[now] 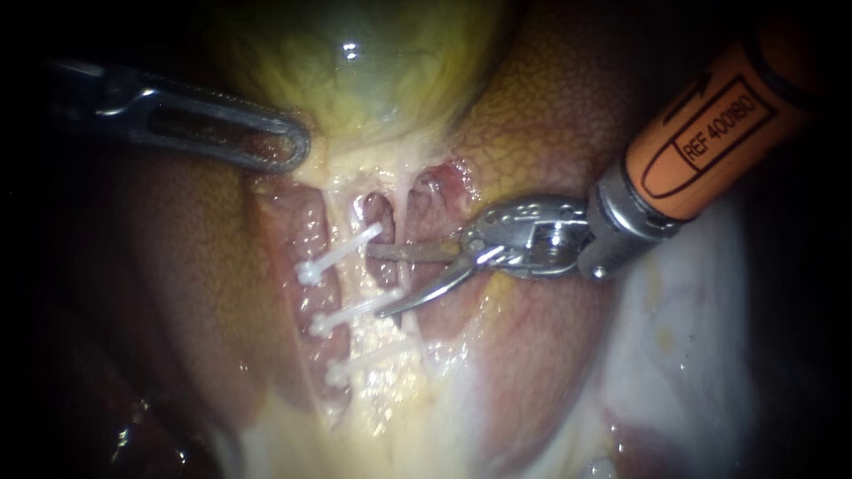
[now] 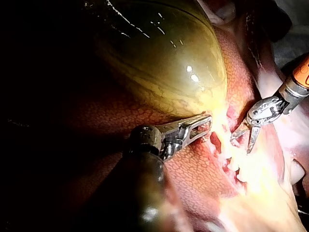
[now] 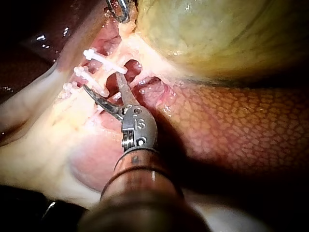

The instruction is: Go to the cutting position left tube

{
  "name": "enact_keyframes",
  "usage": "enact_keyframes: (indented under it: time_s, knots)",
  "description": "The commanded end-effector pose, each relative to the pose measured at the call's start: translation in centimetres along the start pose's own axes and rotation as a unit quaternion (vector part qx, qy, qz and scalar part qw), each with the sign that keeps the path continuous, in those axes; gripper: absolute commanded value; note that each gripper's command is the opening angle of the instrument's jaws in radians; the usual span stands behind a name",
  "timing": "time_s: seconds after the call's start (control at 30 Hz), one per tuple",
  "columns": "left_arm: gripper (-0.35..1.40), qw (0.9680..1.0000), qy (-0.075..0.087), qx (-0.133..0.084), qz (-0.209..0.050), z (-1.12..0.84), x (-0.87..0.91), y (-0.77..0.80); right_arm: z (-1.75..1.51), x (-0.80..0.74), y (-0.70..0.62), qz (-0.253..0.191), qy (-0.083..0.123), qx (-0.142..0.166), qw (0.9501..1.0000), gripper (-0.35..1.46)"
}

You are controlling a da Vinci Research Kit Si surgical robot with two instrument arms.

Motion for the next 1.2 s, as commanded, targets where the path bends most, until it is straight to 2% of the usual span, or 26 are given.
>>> enact_keyframes:
  time_s: [0.03,0.43,0.83,1.07,1.2]
  knots:
    - [-0.35,1.0000,0.000,0.000,0.000,0.01,0.00,0.00,0.01,0.01,0.00,0.000,0.005,0.005,1.0000,1.24]
    - [-0.35,1.0000,0.000,-0.001,0.001,0.03,0.02,0.02,0.19,0.11,-0.03,-0.005,0.032,0.061,0.9976,1.16]
    - [-0.35,1.0000,0.000,-0.001,0.001,0.03,0.02,0.02,0.50,0.27,-0.09,-0.010,0.065,0.083,0.9944,1.11]
    - [-0.35,1.0000,0.000,-0.001,0.001,0.03,0.02,0.02,0.59,0.35,-0.05,-0.002,0.098,0.095,0.9906,1.11]
    - [-0.35,1.0000,0.000,-0.001,0.001,0.03,0.02,0.02,0.57,0.43,-0.07,0.002,0.116,0.102,0.9879,1.11]
